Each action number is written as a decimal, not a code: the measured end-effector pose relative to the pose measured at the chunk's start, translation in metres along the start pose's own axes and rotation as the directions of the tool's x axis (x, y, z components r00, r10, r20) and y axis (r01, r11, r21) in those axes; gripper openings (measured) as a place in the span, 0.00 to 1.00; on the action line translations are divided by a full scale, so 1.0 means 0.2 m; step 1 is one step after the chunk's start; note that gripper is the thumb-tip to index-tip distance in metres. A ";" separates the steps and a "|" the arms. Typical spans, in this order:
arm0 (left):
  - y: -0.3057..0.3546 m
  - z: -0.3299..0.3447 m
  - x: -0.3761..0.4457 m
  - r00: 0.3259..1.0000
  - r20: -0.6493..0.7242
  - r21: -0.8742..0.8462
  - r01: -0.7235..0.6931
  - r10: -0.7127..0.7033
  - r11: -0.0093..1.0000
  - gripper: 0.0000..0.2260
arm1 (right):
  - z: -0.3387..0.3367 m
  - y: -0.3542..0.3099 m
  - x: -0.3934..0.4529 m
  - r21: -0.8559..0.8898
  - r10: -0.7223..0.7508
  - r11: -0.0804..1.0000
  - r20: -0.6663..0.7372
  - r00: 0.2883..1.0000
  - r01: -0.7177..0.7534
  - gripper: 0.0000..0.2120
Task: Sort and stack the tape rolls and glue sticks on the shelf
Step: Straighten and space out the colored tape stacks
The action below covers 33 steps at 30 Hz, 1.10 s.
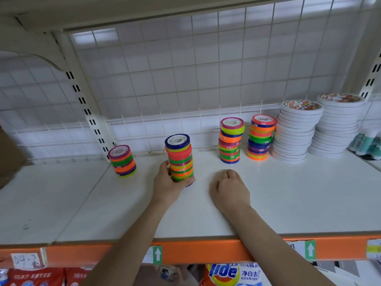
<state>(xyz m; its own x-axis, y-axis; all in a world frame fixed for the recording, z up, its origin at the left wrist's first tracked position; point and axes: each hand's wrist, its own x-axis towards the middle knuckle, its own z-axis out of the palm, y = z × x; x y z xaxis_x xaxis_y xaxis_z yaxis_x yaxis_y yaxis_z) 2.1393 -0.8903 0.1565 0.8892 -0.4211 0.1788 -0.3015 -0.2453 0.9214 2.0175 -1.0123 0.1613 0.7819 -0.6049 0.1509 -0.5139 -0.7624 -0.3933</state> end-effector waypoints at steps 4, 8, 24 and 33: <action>0.00 0.00 0.00 1.000 0.008 0.006 -0.002 0.002 1.000 0.31 | 0.00 0.00 0.00 -0.002 0.002 1.000 0.000 1.000 -0.002 0.20; 0.00 -0.02 0.02 0.999 0.036 0.040 0.010 -0.012 0.999 0.32 | 0.00 0.00 0.00 0.001 0.001 1.000 -0.005 1.000 -0.001 0.20; 0.32 0.03 0.06 0.986 -0.166 -0.180 -0.062 0.032 0.982 0.28 | 0.02 0.00 0.01 -0.016 0.010 1.000 -0.002 1.000 -0.010 0.21; 0.30 0.08 0.04 0.969 -0.243 -0.201 -0.085 0.034 0.976 0.39 | 0.01 0.00 0.01 -0.026 0.013 1.000 0.000 1.000 -0.013 0.21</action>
<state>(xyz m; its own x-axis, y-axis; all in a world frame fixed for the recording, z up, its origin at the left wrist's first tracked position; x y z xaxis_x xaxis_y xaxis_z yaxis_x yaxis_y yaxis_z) 2.1233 -0.9218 0.2073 0.9355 -0.2040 0.2886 -0.3003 -0.0279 0.9534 2.0206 -1.0125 0.1595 0.7748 -0.6151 0.1460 -0.5335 -0.7600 -0.3712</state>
